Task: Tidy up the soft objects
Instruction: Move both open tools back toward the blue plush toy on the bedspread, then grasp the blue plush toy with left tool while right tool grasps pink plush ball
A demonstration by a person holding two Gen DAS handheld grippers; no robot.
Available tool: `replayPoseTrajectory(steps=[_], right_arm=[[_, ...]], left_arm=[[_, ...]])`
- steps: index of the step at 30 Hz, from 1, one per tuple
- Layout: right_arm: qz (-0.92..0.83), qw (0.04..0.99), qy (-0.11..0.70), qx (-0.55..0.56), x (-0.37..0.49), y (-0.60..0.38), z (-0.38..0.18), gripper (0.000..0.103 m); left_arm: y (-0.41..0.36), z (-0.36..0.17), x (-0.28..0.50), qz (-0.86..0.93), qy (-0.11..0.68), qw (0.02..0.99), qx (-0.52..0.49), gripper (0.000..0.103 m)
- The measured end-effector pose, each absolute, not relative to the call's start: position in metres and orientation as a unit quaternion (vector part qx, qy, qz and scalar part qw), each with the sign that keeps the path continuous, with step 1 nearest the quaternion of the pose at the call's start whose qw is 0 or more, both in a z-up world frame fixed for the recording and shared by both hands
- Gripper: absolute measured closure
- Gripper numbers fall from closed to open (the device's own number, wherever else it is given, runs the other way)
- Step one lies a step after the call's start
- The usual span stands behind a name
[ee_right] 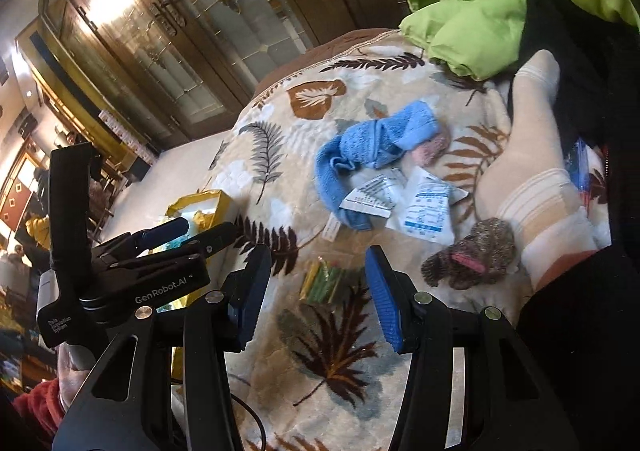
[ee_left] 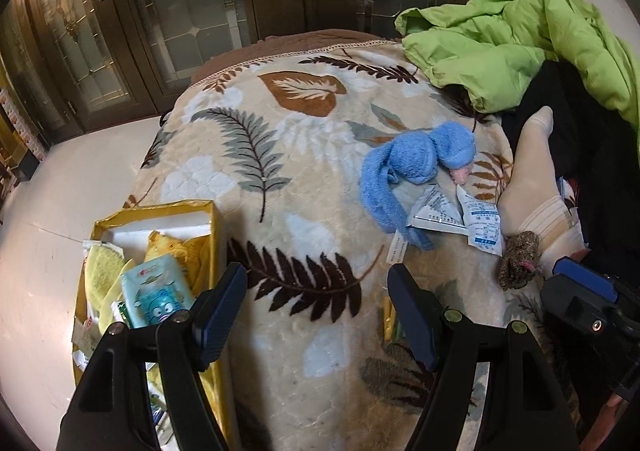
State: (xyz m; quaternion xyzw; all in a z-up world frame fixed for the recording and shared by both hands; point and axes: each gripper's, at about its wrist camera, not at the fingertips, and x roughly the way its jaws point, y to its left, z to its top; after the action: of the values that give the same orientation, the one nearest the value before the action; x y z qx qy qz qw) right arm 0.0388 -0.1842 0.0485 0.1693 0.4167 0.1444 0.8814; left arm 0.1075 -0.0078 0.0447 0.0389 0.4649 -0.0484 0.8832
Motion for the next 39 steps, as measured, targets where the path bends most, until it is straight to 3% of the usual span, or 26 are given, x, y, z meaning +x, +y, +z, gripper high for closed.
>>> replayPoseTrajectory(steps=[22, 39], right_arm=[[0.125, 0.871, 0.427, 0.21, 0.054, -0.206, 0.025, 0.054], [0.096, 0.865, 0.442, 0.217, 0.088, -0.226, 0.013, 0.054]], left_arm=[[-0.025, 0.037, 0.163, -0.124, 0.486, 0.865, 0.006, 0.03], [-0.095, -0.017, 0.258, -0.212, 0.524, 0.819, 0.098, 0.03]])
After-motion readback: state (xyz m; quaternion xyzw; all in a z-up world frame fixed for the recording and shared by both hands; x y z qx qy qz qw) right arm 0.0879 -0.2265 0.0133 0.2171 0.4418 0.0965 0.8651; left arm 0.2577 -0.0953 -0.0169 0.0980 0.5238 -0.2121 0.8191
